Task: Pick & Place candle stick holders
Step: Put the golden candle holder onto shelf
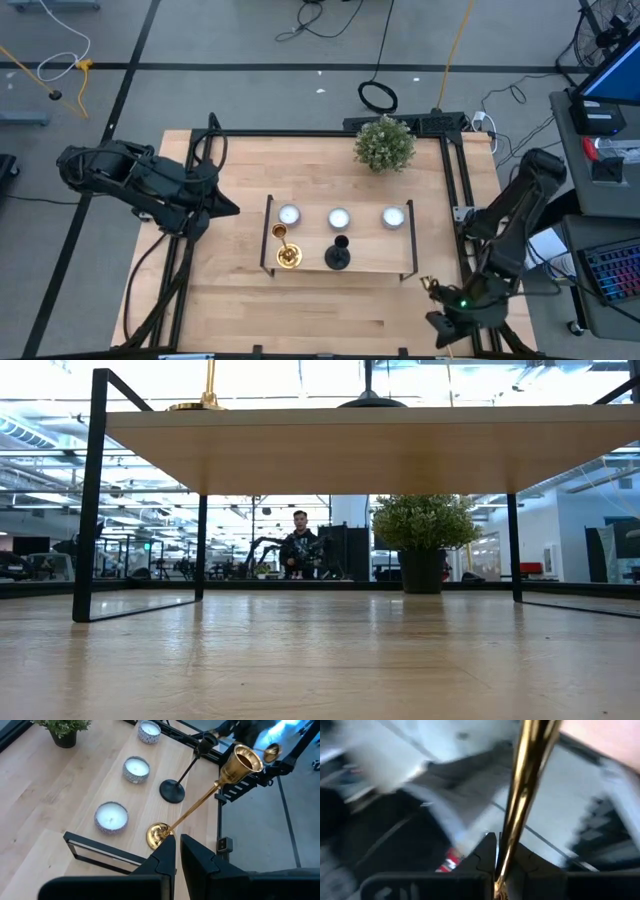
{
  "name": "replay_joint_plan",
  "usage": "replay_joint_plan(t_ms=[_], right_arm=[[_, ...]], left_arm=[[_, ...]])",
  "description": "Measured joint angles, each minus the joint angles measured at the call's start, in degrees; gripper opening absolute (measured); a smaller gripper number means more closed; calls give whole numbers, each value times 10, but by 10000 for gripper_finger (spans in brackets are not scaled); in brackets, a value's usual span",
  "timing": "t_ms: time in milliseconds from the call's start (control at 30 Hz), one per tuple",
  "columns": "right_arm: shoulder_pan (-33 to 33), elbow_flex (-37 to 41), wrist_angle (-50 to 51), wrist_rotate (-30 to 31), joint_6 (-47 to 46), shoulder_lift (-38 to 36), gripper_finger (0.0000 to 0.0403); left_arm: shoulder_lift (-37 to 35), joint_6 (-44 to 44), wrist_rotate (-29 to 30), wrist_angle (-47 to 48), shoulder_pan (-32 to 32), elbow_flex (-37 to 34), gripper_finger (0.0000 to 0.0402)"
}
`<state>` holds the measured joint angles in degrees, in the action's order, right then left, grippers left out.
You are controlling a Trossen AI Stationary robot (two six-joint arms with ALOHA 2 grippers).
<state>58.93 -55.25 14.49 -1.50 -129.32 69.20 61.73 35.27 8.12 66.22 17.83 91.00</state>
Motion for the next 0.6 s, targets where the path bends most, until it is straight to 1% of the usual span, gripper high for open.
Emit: replay_joint_plan(t_ms=[133,233,333,467,600], right_arm=[[0,-43,-1,126,99,-26,6],[0,-69,-1,236,201,-45,7],[-1,-95,-2,332,316,-61,9],[-1,-117,-1,416,450,-78,7],[-1,-120,-37,477,570,-96,8]], left_arm=[[0,-3,9,0,0,0,30],[0,-2,20,0,0,0,30],[0,-2,33,-1,0,0,30],[0,-2,53,-22,-1,0,30],[-4,-7,70,-90,-10,0,30]])
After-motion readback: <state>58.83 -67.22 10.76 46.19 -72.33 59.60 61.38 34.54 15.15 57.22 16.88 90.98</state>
